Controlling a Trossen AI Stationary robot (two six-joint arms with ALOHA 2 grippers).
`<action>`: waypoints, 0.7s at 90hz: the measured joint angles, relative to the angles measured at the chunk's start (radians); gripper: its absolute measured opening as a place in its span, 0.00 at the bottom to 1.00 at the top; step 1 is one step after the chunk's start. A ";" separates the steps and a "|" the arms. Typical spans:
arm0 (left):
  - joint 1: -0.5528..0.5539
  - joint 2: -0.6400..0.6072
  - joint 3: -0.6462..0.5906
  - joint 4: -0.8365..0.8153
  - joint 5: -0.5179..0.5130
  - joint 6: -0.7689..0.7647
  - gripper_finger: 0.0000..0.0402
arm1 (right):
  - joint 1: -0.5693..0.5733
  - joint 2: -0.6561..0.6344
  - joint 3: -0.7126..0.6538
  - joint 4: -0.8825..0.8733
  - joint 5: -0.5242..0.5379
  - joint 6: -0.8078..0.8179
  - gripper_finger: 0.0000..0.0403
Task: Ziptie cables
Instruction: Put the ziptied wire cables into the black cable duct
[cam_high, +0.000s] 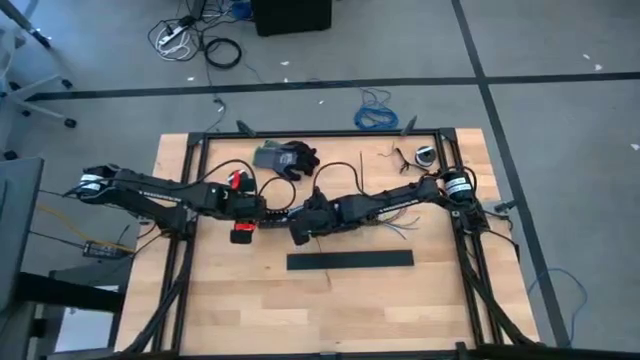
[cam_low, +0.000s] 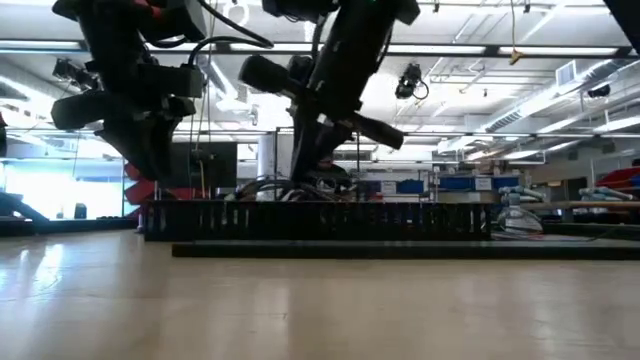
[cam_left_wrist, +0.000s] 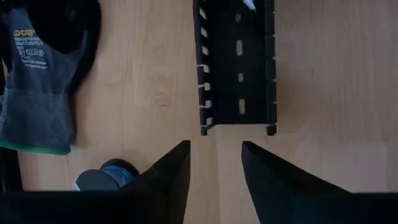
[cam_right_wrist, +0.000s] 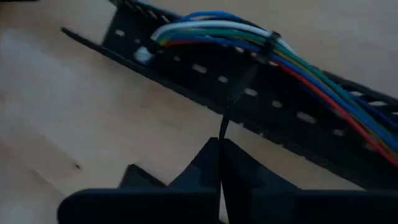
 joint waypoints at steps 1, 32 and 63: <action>0.000 0.000 0.000 0.000 0.000 0.000 0.34 | 0.000 0.000 0.000 -0.004 0.000 0.000 0.00; -0.001 0.000 0.000 0.001 0.000 -0.006 0.34 | -0.006 0.002 0.000 -0.001 -0.010 -0.024 0.00; -0.001 0.000 0.000 0.002 0.003 -0.006 0.34 | -0.010 0.003 -0.020 0.063 -0.117 -0.015 0.00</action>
